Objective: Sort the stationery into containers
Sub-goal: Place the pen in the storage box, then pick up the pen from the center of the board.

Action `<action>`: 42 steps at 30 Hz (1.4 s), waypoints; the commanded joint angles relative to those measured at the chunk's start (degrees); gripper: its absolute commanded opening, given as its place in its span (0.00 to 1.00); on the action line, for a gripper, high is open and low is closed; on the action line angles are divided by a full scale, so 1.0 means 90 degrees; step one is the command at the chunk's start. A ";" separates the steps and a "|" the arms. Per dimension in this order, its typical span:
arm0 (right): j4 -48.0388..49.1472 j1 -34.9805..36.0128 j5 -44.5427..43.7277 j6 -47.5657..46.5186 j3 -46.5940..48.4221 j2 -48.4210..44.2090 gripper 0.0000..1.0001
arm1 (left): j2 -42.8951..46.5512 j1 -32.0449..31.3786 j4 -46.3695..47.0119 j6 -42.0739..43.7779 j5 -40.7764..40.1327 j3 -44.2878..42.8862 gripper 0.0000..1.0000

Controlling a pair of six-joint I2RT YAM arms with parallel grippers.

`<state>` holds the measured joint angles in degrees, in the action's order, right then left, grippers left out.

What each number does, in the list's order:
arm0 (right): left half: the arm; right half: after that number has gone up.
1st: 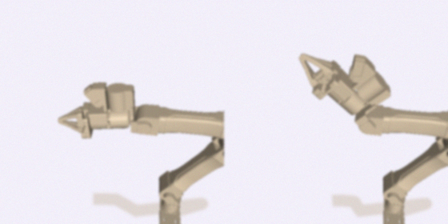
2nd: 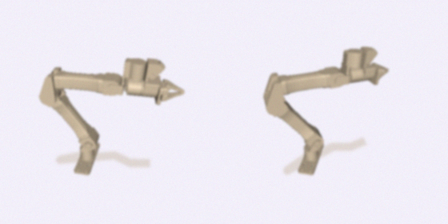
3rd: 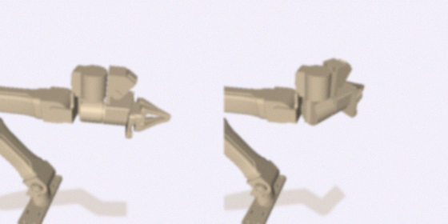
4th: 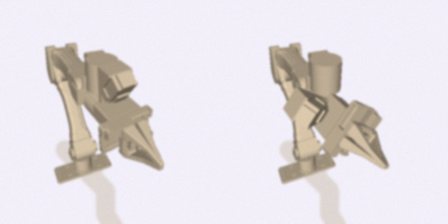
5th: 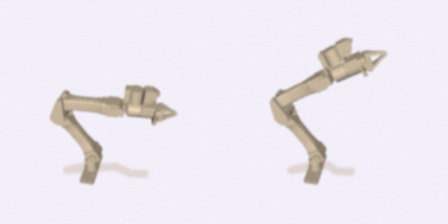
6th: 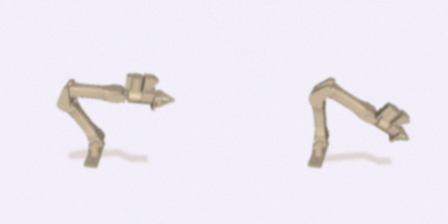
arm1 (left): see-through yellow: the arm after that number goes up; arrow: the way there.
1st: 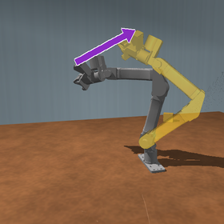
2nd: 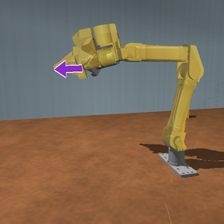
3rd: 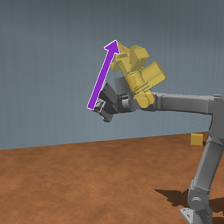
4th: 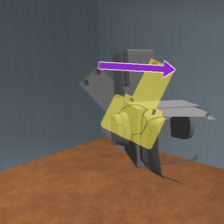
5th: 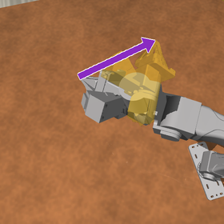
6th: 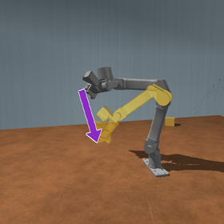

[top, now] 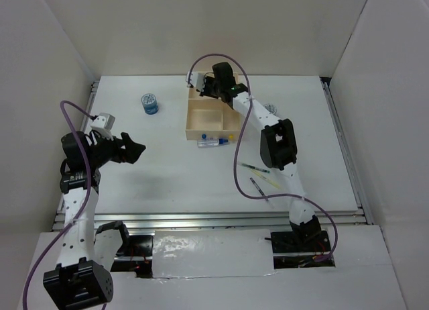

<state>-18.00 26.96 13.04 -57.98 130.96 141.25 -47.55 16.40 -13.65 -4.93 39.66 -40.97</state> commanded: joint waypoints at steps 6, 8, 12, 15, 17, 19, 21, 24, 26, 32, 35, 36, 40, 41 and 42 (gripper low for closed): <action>0.0438 0.0002 -0.0004 0.0678 -0.0243 -0.0642 0.52 | -0.0136 -0.0006 0.0257 0.0137 0.0359 -0.0348 0.99; 0.0292 -0.0027 0.0162 0.0952 -0.0719 -0.1092 0.58 | -0.0214 -0.0016 0.0140 0.0469 0.0621 -0.0564 0.99; -0.0021 -0.0202 0.0309 0.2074 -0.1648 -0.2537 0.59 | -0.0885 -0.0191 -0.0074 0.1387 0.1547 -0.1304 0.97; -0.0470 -0.0572 0.0446 0.3178 -0.2644 -0.4001 0.60 | -0.1792 -0.0883 -0.0473 0.1738 0.1697 -0.2016 0.89; -0.0919 -0.0797 0.0591 0.3638 -0.3590 -0.5134 0.62 | -0.2302 -0.1596 -0.0748 0.2099 0.1503 -0.2438 0.82; -0.1124 -0.1168 0.0680 0.3882 -0.4699 -0.6244 0.63 | -0.2976 -0.2151 -0.1012 0.2363 0.1122 -0.3024 0.77; -0.1281 -0.1538 0.0777 0.3941 -0.5407 -0.6912 0.62 | -0.3582 -0.2836 -0.1061 0.2413 0.0752 -0.3522 0.73; -0.1749 -0.1755 0.0915 0.3796 -0.6570 -0.7851 0.55 | -0.4208 -0.3413 -0.0877 0.2054 0.0545 -0.3943 0.71; -0.2227 -0.1756 0.1012 0.3689 -0.7137 -0.8221 0.49 | -0.4374 -0.3658 -0.0331 0.1779 0.0409 -0.3915 0.71; -0.2610 -0.1512 0.0741 0.3279 -0.7977 -0.8313 0.33 | -0.4843 -0.4508 -0.0116 0.1478 -0.0364 -0.4062 0.74; -0.2395 -0.1219 0.0476 0.3093 -0.8144 -0.7991 0.25 | -0.4620 -0.4430 0.0313 0.1115 -0.0285 -0.3681 0.77; -0.2298 -0.1131 0.0321 0.3073 -0.8173 -0.7690 0.22 | -0.4522 -0.4362 0.0393 0.1085 -0.0295 -0.3554 0.77; -0.2093 -0.0721 0.0017 0.2907 -0.8203 -0.6791 0.18 | -0.3917 -0.3992 0.0433 0.0997 -0.0257 -0.2909 0.80; -0.2063 -0.0672 -0.0013 0.2868 -0.8213 -0.6788 0.18 | -0.3839 -0.3923 0.0394 0.0968 -0.0218 -0.2851 0.80; -0.2014 -0.0652 -0.0071 0.2790 -0.8213 -0.6566 0.18 | -0.3712 -0.3864 0.0355 0.0948 -0.0159 -0.2724 0.80</action>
<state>-38.59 20.01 15.07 -30.59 56.88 79.75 -85.34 -20.16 -12.84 5.39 37.08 -66.63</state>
